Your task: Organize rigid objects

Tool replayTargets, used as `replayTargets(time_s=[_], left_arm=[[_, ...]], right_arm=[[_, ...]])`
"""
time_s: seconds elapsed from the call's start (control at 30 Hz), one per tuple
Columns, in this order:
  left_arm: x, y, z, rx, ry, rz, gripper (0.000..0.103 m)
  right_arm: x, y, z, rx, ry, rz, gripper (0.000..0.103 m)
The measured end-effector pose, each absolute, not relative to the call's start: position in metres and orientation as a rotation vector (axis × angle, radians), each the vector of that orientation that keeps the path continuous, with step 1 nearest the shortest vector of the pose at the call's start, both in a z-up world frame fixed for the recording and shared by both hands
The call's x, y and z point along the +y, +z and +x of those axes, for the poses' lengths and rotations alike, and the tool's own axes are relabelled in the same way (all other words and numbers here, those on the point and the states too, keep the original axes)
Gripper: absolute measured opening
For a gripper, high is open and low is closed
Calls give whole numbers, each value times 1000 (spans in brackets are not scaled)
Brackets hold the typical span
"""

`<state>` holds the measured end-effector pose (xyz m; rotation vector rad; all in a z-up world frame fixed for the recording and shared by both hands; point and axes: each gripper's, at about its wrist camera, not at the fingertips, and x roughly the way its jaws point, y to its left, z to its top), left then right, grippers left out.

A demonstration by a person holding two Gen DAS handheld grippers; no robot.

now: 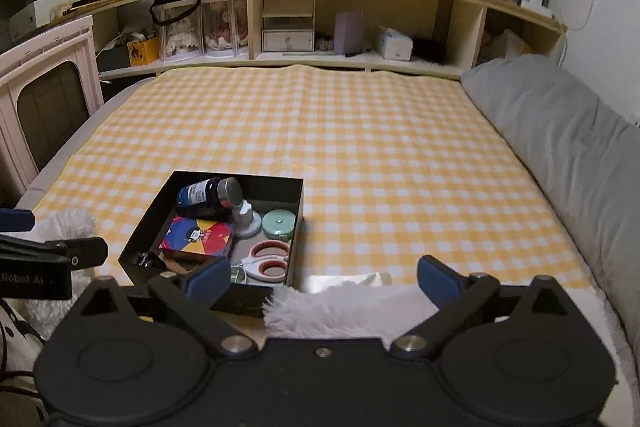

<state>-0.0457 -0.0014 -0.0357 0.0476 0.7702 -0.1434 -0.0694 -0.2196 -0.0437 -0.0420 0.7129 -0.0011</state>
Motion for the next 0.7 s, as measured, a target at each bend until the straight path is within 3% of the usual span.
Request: replayTargets(time_s=[0.7], left_arm=[[13,-27,-62,705,-70,79,103]], right_arm=[[-222,-42,-78,676,-7,-44,103]])
